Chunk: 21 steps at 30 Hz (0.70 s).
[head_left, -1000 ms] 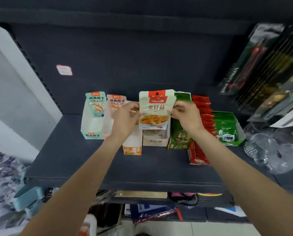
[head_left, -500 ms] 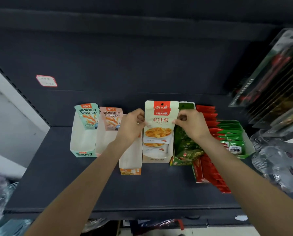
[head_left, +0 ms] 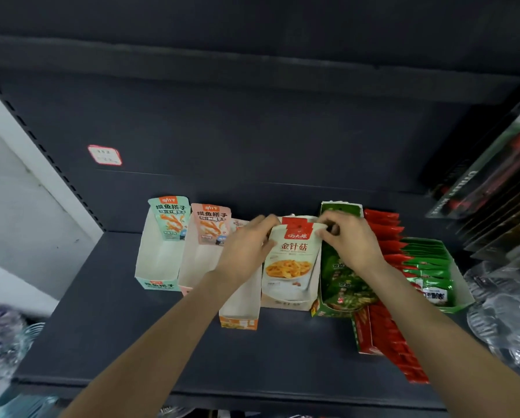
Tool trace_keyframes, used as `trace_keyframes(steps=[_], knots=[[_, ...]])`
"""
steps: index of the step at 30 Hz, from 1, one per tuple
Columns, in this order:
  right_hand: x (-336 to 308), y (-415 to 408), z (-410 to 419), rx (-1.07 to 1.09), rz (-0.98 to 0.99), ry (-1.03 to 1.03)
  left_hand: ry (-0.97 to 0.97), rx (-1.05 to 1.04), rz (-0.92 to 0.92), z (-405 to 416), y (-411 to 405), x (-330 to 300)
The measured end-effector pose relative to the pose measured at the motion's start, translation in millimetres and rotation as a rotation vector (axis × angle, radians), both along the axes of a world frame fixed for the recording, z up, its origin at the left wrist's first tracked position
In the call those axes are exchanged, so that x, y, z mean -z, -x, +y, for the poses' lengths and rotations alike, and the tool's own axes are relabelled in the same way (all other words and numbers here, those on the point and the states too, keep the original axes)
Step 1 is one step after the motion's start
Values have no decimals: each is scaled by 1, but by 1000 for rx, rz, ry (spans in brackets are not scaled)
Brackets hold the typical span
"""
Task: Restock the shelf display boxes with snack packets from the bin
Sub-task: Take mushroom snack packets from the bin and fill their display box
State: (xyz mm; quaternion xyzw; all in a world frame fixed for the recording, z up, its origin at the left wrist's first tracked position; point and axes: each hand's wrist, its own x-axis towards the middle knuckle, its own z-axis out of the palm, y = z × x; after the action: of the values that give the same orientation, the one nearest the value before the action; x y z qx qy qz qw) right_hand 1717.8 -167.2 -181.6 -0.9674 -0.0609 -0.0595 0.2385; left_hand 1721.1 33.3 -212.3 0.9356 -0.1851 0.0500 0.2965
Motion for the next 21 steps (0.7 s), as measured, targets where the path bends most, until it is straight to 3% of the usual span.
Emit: trace_keyframes(steps=[3, 9, 14, 21], knots=[[-1, 0, 1, 7, 4, 46, 10, -1, 19, 1, -1, 1], [7, 4, 0, -2, -178, 34, 68, -45, -49, 1, -1, -2], [2, 1, 1, -49, 77, 175, -124, -19, -13, 1, 1, 7], [-1, 2, 2, -16, 123, 55, -75, -39, -25, -3, 3, 1]])
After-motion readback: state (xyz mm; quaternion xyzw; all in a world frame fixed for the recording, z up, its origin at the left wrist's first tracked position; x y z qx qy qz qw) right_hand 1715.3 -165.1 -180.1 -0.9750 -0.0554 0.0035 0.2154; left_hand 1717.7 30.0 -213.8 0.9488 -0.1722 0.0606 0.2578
